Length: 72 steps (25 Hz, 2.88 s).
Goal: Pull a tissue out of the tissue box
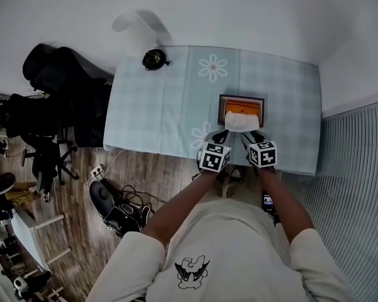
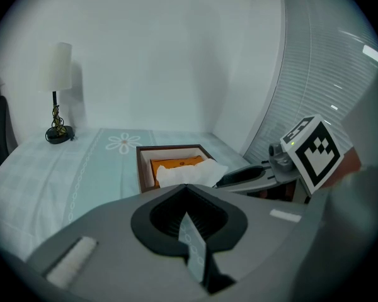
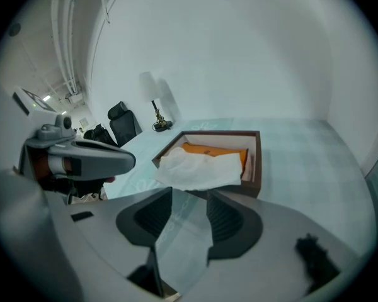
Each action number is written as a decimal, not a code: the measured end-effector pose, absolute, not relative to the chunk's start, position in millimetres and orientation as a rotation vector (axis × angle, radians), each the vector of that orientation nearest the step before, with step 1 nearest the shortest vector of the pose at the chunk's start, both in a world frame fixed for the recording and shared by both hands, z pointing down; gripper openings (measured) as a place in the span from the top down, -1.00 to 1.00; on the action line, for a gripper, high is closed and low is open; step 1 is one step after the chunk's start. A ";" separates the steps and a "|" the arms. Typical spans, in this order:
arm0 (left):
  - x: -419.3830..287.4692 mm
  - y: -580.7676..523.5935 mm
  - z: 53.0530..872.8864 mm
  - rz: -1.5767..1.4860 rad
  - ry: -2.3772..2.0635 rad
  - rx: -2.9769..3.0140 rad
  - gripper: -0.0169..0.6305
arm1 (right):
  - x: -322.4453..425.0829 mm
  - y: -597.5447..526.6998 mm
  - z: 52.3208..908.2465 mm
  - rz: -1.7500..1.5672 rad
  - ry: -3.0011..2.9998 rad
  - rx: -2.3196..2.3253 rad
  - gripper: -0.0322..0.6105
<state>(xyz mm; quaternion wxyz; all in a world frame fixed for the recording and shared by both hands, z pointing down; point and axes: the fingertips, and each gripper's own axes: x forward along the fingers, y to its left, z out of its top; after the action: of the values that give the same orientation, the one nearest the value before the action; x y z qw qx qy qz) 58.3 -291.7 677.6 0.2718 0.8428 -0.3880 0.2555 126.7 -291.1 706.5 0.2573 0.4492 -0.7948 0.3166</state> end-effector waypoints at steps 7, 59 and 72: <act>57.2 -295.1 677.4 0.688 -1.034 2.269 0.94 | 119.4 -303.1 707.3 0.881 -2.151 1.227 0.37; 45.2 -251.5 547.6 0.445 -1.083 2.501 0.94 | 118.1 -232.1 526.9 0.520 -2.384 1.417 0.86; 28.5 -220.8 514.3 0.371 -1.126 2.540 0.94 | 109.6 -203.2 508.6 0.513 -2.444 1.429 0.86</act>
<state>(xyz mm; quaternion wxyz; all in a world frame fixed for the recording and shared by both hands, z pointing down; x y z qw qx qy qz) 28.5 -220.8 514.3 0.1683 0.8932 -0.3960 0.1304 109.6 -203.2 508.6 0.1319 0.4923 -0.8421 0.1766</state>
